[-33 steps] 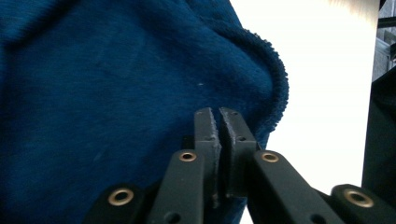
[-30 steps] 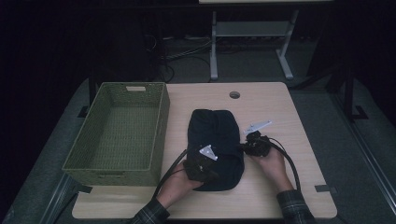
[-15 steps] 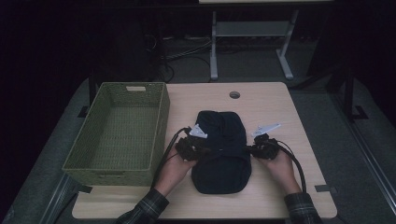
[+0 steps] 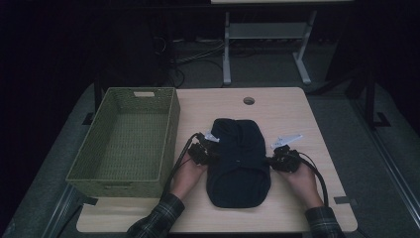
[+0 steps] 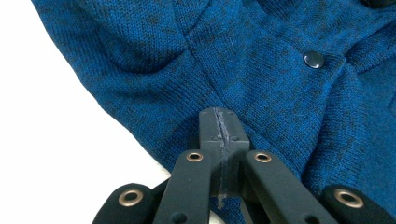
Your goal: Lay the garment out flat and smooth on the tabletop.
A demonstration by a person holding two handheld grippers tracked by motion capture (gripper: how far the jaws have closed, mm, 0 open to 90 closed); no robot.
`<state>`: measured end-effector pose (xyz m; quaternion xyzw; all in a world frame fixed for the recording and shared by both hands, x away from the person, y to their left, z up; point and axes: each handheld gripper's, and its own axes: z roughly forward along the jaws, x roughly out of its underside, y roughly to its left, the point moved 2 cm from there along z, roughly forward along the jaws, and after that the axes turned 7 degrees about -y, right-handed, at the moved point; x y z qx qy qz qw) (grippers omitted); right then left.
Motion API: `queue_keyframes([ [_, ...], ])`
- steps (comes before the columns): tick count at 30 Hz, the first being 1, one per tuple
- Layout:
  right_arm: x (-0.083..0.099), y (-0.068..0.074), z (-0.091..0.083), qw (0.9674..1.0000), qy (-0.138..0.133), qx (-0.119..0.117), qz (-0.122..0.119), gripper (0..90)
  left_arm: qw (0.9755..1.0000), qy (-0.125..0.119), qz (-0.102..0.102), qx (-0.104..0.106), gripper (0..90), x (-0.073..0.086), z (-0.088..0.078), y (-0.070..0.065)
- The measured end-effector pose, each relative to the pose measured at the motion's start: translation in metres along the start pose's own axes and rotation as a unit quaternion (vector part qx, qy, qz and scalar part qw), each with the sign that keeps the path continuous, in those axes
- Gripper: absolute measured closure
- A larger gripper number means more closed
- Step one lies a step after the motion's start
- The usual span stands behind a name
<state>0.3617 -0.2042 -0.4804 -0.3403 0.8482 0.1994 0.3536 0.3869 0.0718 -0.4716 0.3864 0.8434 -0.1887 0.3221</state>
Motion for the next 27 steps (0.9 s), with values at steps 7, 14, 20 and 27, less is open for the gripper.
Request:
queue_keyframes([
  [7,0.009,0.006,-0.011,0.9999,0.007,0.010,-0.001,90.0,0.9996,0.007,0.017,0.024,90.0,0.002,-0.001,-0.015],
  [14,0.022,0.012,-0.025,0.9999,0.007,0.010,0.003,90.0,0.9982,0.002,0.025,0.054,90.0,0.009,-0.004,-0.030],
  [20,0.030,0.019,-0.034,0.9999,0.012,0.007,0.006,90.0,0.9967,-0.001,0.023,0.078,90.0,0.015,-0.008,-0.043],
  [27,0.042,0.027,-0.045,0.9999,0.011,0.003,0.007,90.0,0.9955,0.000,0.032,0.089,90.0,0.017,-0.009,-0.053],
])
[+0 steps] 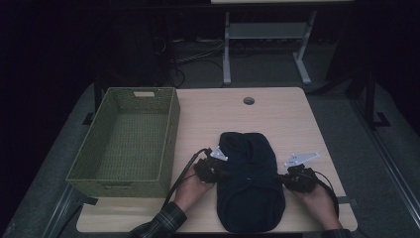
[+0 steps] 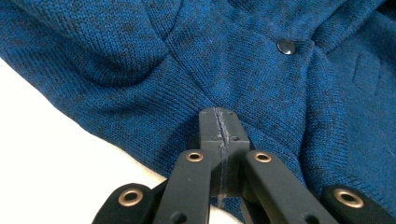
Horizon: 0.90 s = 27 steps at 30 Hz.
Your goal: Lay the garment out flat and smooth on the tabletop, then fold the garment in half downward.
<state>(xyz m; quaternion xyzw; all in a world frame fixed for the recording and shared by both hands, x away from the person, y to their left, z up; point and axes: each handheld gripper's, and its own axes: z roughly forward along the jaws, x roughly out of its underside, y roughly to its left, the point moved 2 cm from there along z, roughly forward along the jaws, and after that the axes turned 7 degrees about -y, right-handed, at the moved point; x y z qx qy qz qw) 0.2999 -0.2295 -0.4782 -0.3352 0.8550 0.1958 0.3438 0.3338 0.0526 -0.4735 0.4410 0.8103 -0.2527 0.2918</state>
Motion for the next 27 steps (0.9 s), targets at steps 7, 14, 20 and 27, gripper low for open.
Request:
queue_keyframes([
  [7,0.002,0.001,-0.002,1.0000,0.000,-0.002,-0.004,90.0,1.0000,0.000,-0.002,0.003,90.0,0.000,0.000,0.000],
  [14,-0.002,-0.001,-0.005,0.9999,-0.009,-0.004,-0.005,78.4,0.9999,-0.001,-0.014,0.005,85.6,-0.003,-0.006,0.006],
  [20,-0.015,-0.007,-0.010,0.9997,-0.026,0.001,-0.001,66.8,0.9996,-0.018,-0.021,0.001,68.2,-0.013,-0.015,0.015],
  [27,-0.031,-0.020,-0.010,0.9993,-0.037,0.010,0.004,57.5,0.9985,-0.044,-0.030,-0.012,56.8,-0.034,-0.028,0.030],
])
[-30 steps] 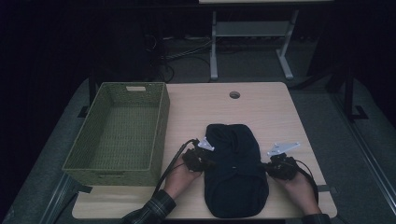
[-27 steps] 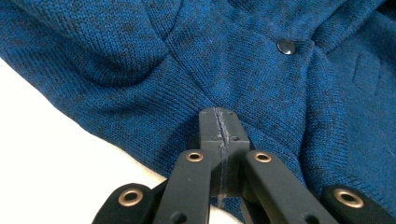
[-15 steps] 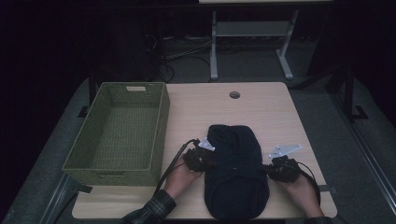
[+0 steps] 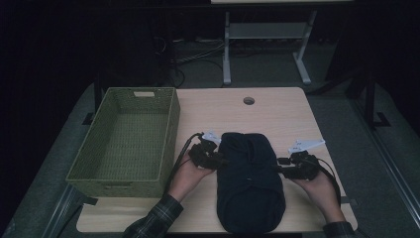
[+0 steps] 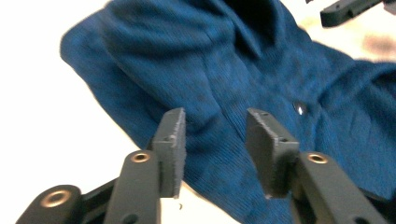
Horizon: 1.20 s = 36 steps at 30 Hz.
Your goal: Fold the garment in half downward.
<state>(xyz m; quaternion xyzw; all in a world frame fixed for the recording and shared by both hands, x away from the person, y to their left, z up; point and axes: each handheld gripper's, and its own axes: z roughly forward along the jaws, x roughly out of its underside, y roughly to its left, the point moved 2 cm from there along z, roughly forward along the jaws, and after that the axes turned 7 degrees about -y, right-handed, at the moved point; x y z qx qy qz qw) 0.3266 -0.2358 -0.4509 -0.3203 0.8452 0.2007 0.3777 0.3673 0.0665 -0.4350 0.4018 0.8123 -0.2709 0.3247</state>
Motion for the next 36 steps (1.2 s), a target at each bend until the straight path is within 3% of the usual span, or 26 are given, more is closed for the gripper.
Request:
queue_keyframes([
  [3,-0.014,-0.010,0.002,0.9999,-0.007,0.006,0.007,55.1,0.9999,-0.010,-0.001,-0.011,52.8,-0.014,-0.003,0.009],
  [10,-0.037,-0.024,0.009,0.9998,-0.016,0.009,0.009,53.9,0.9993,-0.022,-0.002,-0.029,50.9,-0.030,-0.002,0.025],
  [18,-0.063,-0.045,0.026,0.9995,-0.024,0.018,0.010,53.8,0.9968,-0.038,-0.023,-0.066,50.1,-0.048,0.004,0.055],
  [22,-0.070,-0.056,0.036,0.9994,-0.018,0.024,0.015,53.6,0.9961,-0.037,-0.027,-0.076,50.2,-0.053,0.010,0.063],
  [27,-0.076,-0.076,0.053,0.9986,-0.024,0.020,0.042,52.9,0.9951,-0.030,-0.035,-0.087,49.4,-0.054,0.026,0.076],
  [36,-0.072,-0.084,0.086,0.9989,0.014,0.015,0.043,50.4,0.9949,-0.013,-0.043,-0.091,47.3,-0.046,0.042,0.087],
])
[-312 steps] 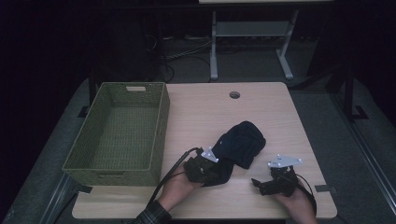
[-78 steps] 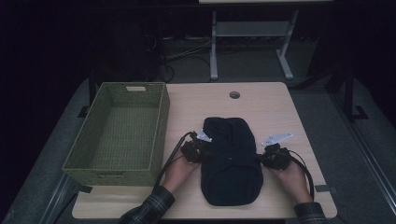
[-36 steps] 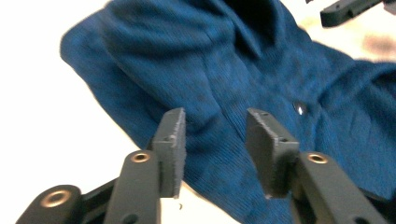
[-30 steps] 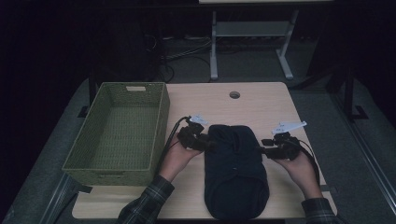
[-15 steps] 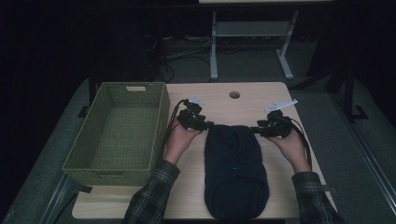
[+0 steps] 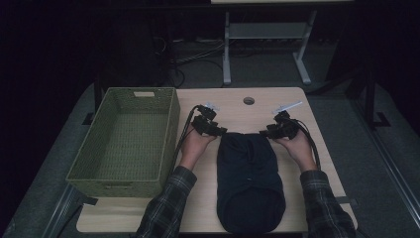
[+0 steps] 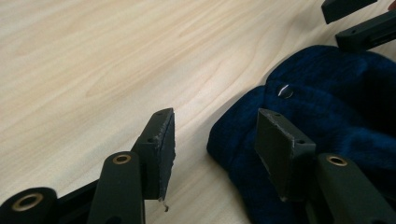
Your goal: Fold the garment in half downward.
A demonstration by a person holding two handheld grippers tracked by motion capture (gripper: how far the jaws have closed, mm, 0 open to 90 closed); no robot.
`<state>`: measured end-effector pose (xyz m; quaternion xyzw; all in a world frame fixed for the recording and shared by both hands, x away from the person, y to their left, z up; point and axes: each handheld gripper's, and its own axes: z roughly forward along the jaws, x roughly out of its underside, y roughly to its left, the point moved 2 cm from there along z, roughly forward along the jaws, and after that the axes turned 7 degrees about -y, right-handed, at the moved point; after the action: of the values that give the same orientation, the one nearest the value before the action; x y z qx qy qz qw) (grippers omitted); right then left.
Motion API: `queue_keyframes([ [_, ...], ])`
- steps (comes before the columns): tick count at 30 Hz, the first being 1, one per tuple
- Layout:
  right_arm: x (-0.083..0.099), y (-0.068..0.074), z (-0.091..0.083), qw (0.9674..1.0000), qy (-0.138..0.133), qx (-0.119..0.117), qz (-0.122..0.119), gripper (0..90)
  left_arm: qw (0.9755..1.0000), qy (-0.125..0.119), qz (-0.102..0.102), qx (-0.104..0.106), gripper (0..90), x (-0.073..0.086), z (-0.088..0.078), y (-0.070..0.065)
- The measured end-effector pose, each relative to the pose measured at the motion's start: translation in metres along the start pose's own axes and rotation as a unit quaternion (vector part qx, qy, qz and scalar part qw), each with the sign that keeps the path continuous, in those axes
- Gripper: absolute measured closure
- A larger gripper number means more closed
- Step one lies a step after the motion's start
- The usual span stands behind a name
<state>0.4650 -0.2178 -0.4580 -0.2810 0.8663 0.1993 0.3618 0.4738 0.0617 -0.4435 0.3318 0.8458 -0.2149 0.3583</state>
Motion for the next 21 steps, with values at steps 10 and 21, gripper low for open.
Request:
queue_keyframes([
  [10,0.012,-0.001,0.019,0.9996,0.025,-0.003,-0.016,55.9,0.9999,0.010,-0.005,0.002,46.7,0.007,0.014,0.003],
  [21,0.012,0.003,0.020,0.9993,0.029,-0.015,-0.018,73.8,0.9994,0.021,-0.015,0.024,47.8,0.015,0.028,0.007],
])
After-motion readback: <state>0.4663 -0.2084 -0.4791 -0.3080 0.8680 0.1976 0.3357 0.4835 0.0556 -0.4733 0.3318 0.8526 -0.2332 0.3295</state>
